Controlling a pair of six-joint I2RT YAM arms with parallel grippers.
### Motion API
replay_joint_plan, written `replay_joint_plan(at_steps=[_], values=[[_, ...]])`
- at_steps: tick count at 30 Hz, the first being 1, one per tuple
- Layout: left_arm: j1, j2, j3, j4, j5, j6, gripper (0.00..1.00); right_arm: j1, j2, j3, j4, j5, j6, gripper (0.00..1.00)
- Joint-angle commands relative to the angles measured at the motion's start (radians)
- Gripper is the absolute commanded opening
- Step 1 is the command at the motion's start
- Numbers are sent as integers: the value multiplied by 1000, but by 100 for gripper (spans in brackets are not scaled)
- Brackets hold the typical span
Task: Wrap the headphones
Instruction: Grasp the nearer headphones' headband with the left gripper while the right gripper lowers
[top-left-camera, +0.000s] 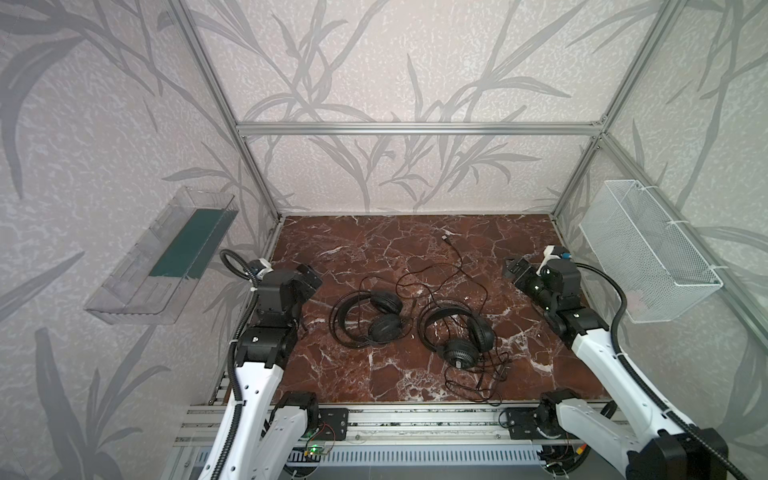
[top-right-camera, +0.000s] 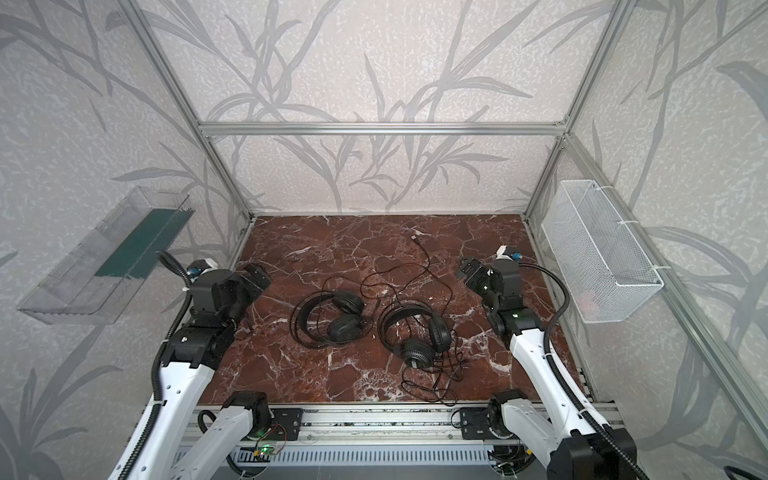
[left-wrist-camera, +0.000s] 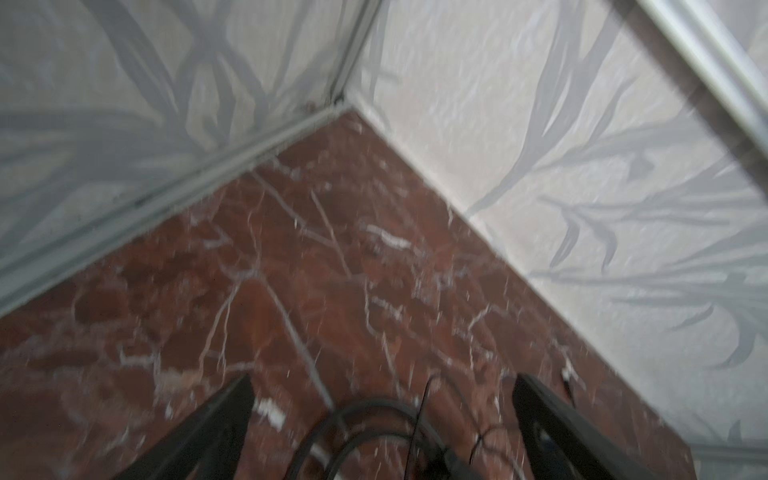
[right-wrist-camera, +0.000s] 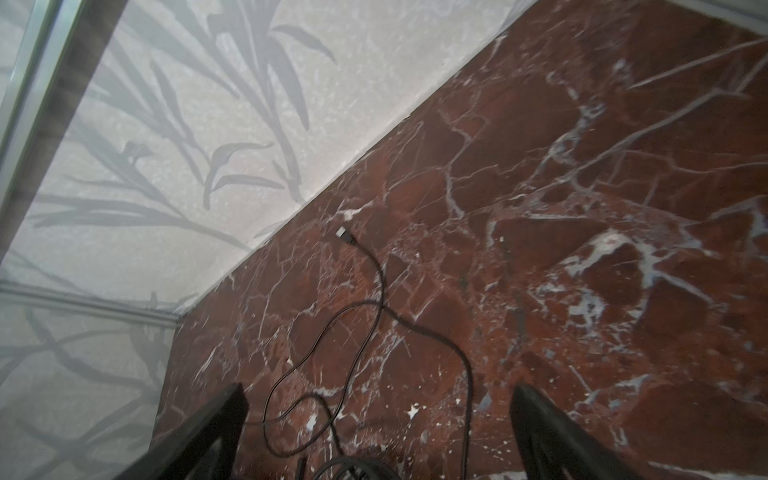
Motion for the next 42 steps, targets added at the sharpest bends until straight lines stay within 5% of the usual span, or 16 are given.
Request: replay_joint_plan(at_steps=[1,7,12,21,37,42], values=[[9,56,30,-314,173,-23,99,76,-5,53,-118,-48,-84,99],[12,227,40,-338,195,80,97,188,-6,87,-211,-50,-190,99],[2,400,33,-315,353,127,89,238,-37,70,-273,-51,-222,99],[-80,635,101,-319,228,206,85,308,-87,30,-315,-55,-252,99],[-160,964,259,-319,181,261,73,391,-149,-12,-321,-68,-236,99],[-161,1030,284,-328,165,264,59,393,-170,-11,-345,-68,-239,99]])
